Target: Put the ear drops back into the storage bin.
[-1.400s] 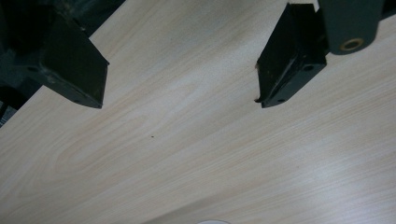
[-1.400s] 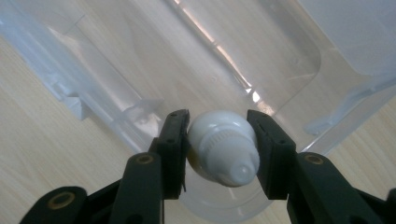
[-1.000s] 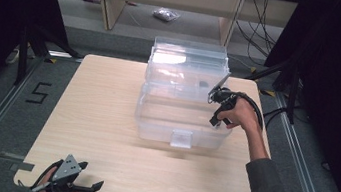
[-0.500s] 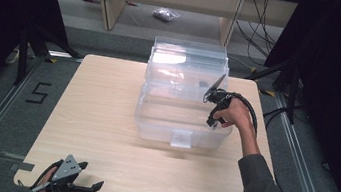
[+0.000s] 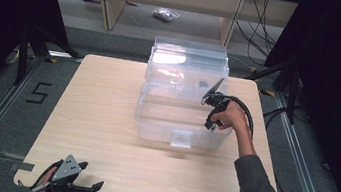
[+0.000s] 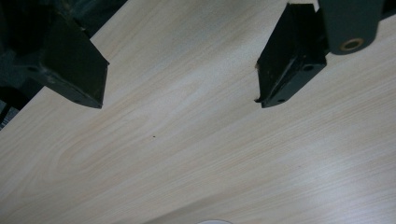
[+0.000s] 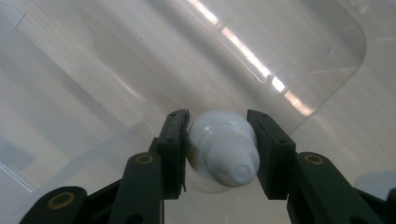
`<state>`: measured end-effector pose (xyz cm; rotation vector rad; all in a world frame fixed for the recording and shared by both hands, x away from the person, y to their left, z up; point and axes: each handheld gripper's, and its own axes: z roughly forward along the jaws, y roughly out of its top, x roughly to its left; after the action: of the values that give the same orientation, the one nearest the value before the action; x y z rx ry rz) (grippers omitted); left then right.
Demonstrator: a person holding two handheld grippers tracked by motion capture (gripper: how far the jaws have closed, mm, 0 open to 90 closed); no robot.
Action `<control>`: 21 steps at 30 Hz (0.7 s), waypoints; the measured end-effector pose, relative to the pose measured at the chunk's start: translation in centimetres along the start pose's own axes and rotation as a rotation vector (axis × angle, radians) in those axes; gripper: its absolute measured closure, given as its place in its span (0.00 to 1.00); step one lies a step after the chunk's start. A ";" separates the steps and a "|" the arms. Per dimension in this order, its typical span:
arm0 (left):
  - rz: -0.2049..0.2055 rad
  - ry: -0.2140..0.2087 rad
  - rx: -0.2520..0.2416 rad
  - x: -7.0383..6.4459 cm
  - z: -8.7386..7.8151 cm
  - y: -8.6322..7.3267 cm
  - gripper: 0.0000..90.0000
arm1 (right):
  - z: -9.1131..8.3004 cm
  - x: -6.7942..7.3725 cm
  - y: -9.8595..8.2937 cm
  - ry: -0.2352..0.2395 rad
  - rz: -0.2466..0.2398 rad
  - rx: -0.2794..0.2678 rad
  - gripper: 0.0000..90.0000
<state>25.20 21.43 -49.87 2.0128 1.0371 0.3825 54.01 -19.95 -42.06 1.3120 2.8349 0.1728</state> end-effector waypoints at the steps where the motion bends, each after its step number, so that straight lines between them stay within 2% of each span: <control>1: -0.001 0.000 -0.001 0.0 0.0 0.0 0.17 | 0.0 0.0 0.0 0.005 0.004 0.004 0.67; 8: 0.009 0.001 0.008 0.1 -0.1 0.0 0.17 | 0.7 -0.1 -0.1 0.010 0.001 0.005 0.67; 10: 0.009 0.000 0.008 0.1 -0.1 0.0 0.17 | 1.1 -0.3 -0.2 0.012 -0.018 -0.006 0.67; 13: 0.007 0.001 0.007 0.1 0.0 0.0 0.17 | 1.1 -0.1 -0.2 0.017 -0.003 0.007 0.67; 18: 0.007 0.000 0.006 0.0 -0.1 0.0 0.17 | 1.2 -0.2 -0.1 0.017 -0.029 0.008 0.67; 20: 0.013 -0.002 0.010 0.1 -0.1 0.0 0.17 | 1.3 0.0 -0.1 0.009 -0.012 0.018 0.67; 21: 0.012 -0.002 0.009 0.1 -0.1 0.0 0.17 | 1.4 -0.3 -0.2 0.012 -0.039 0.014 0.67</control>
<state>25.20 21.52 -49.81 2.0279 1.0274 0.3831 54.15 -20.14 -43.50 1.2608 2.8741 0.1614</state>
